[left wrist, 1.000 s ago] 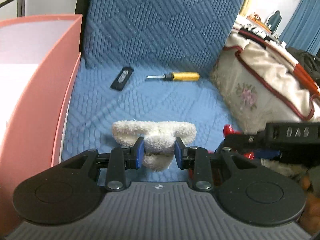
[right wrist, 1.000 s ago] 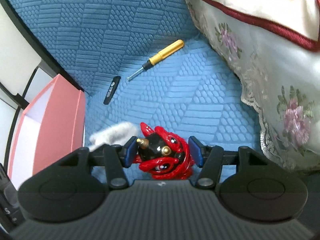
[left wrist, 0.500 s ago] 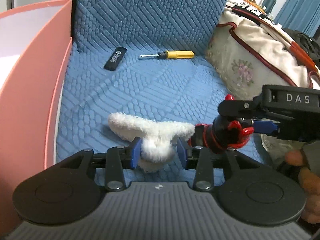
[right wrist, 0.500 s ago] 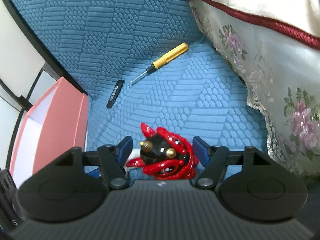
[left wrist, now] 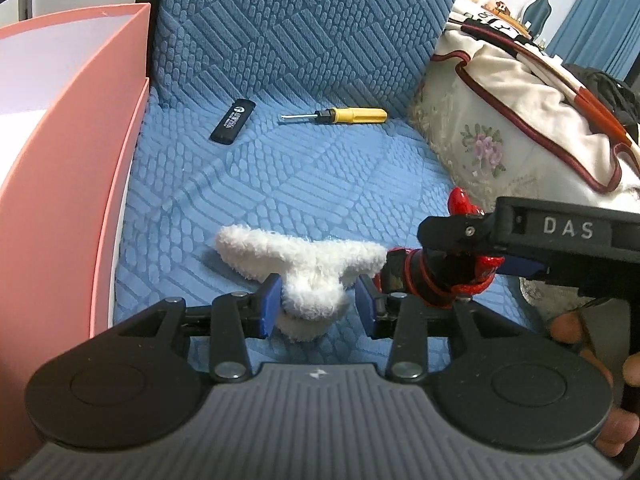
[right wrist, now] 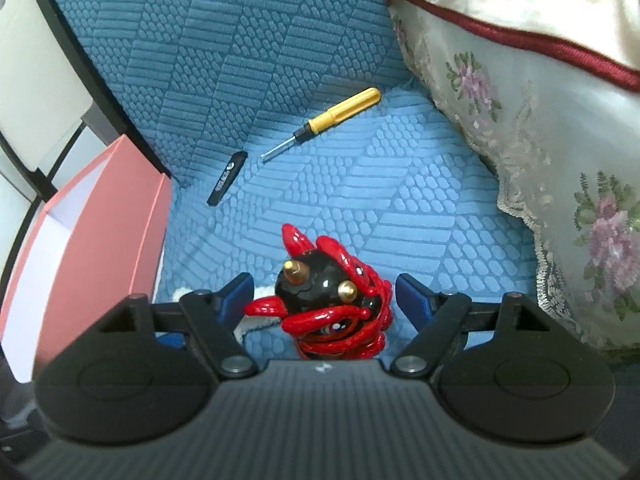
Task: Organize rigid objects
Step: 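Lift the hair tie with the left gripper while the right gripper lifts the figurine toward the pink box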
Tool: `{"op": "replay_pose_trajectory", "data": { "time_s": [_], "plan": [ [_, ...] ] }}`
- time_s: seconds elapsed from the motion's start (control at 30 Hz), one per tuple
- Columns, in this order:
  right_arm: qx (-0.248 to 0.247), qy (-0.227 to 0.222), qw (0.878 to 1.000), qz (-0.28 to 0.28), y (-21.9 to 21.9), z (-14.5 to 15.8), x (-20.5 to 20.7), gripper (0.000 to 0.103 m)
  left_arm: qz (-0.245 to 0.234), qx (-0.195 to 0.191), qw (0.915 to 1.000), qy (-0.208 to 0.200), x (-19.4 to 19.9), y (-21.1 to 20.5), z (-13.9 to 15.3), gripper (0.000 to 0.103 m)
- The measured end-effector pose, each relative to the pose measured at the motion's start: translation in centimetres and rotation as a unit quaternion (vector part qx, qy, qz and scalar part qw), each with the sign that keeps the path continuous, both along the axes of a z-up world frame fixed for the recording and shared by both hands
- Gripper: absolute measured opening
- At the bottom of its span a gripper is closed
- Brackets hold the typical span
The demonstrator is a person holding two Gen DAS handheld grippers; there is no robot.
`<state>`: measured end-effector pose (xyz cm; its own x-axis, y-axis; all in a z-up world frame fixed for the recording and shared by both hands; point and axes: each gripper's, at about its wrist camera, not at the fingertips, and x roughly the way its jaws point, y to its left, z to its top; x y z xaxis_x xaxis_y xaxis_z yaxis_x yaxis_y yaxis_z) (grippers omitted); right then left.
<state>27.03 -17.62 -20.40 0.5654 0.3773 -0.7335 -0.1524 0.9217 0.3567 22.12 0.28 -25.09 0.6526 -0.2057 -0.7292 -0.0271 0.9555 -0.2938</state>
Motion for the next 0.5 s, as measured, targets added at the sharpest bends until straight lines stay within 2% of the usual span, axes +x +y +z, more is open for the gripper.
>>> {"op": "replay_pose_trajectory", "data": {
  "time_s": [0.2, 0.3, 0.4, 0.5],
  "plan": [
    [-0.025, 0.016, 1.0, 0.008, 0.7, -1.0, 0.1, 0.08, -0.001, 0.007, 1.0, 0.005, 0.3, -0.2, -0.6, 0.046],
    [-0.018, 0.023, 1.0, 0.006, 0.5, -1.4, 0.3, 0.079, -0.001, 0.005, 1.0, 0.009, 0.6, -0.2, -0.9, 0.046],
    [-0.033, 0.023, 0.999, 0.006, 0.5, -1.4, 0.3, 0.063, 0.001, 0.003, 0.9999, 0.01, 0.8, -0.1, -1.2, 0.046],
    [-0.041, 0.017, 0.999, 0.001, 0.5, -1.2, 0.2, 0.061, 0.0, 0.006, 1.0, 0.005, 0.9, -0.2, -1.2, 0.044]
  ]
}}
